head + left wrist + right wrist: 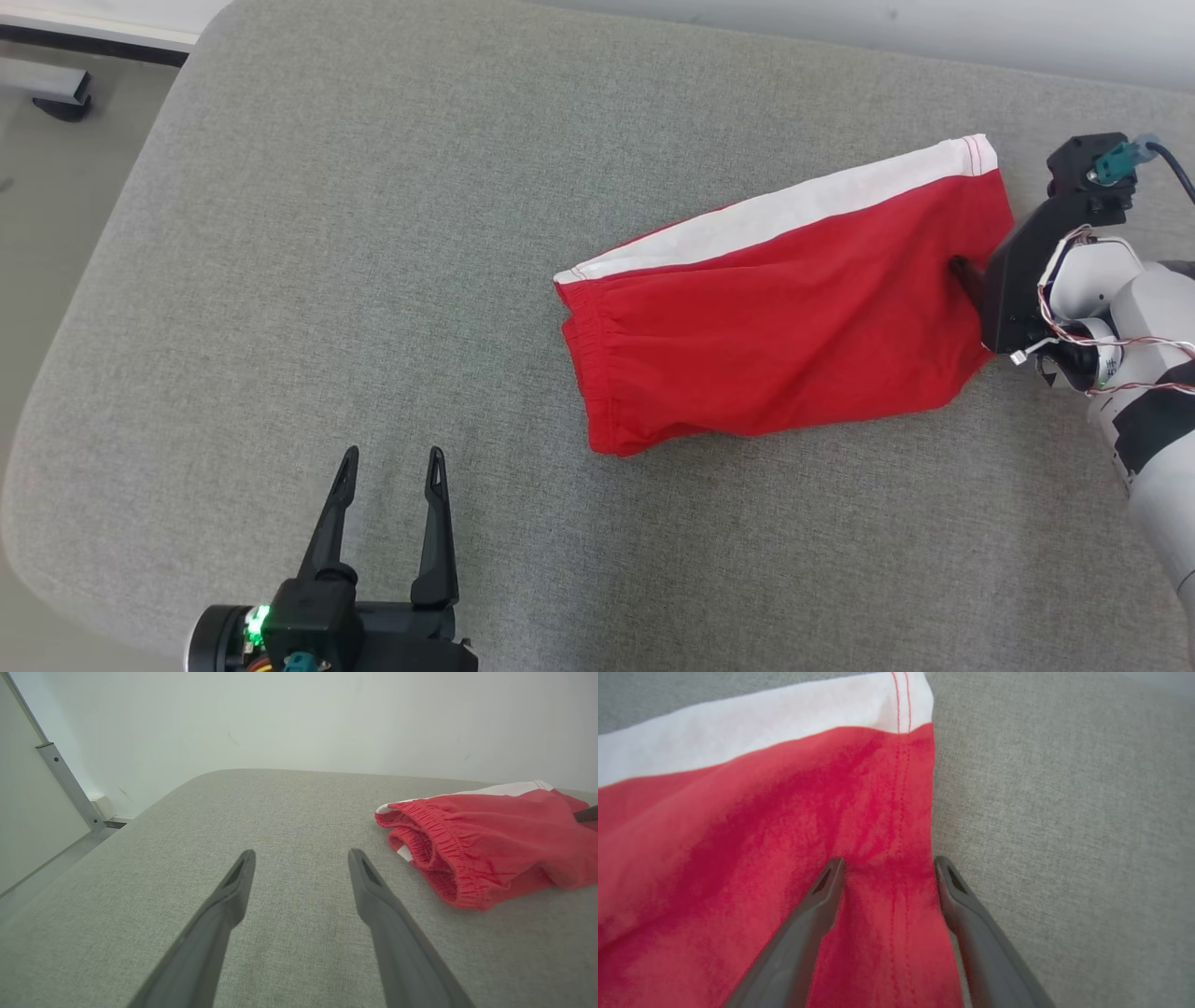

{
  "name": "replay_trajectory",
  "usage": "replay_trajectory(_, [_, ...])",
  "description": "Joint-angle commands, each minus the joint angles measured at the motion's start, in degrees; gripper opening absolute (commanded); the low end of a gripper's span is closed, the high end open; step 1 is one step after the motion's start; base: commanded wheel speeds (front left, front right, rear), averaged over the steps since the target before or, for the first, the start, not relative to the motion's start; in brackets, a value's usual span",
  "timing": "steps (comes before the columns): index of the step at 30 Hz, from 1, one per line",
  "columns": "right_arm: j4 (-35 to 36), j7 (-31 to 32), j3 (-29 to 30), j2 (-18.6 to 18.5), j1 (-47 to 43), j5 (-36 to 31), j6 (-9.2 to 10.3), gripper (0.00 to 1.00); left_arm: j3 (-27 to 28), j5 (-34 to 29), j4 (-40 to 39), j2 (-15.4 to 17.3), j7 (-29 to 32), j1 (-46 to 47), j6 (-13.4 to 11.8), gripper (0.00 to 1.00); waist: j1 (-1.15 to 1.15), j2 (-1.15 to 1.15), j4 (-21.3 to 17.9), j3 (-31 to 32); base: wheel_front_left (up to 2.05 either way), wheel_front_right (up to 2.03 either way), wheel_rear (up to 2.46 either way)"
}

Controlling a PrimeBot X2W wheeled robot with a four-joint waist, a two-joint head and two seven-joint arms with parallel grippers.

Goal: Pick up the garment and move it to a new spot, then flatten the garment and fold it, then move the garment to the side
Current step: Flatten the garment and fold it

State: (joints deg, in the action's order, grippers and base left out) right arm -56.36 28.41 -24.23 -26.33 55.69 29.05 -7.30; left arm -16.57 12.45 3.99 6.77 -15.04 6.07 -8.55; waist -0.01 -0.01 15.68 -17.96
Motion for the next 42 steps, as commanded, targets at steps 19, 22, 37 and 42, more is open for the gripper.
replay_trajectory(19, [8.07,-2.59,7.60,-2.14,-9.03,-2.22,-0.12,0.00,3.22,-1.38,2.33,-2.23,-0.15,-2.97,2.89,1.00,0.01,0.01,-3.76,4.22,0.00,0.00,0.00])
replay_trajectory(22, [12.34,-1.90,11.19,-3.74,-12.96,-3.57,-0.12,0.00,3.44,-1.55,2.67,-2.43,-0.15,-3.87,3.43,1.00,0.01,0.01,-5.21,6.02,0.00,0.00,0.00])
replay_trajectory(37, [32.50,4.70,24.99,-7.96,-27.93,-13.35,-0.13,0.00,3.73,-1.80,3.53,-3.00,-0.15,-6.79,4.10,1.00,0.01,0.01,-6.01,11.26,0.00,0.00,0.00])
replay_trajectory(42, [41.02,7.95,25.04,-5.84,-30.15,-14.07,-0.13,0.00,3.43,-1.82,4.15,-3.13,-0.15,-7.29,4.39,1.00,0.01,0.01,-5.93,12.45,0.00,0.00,0.00])
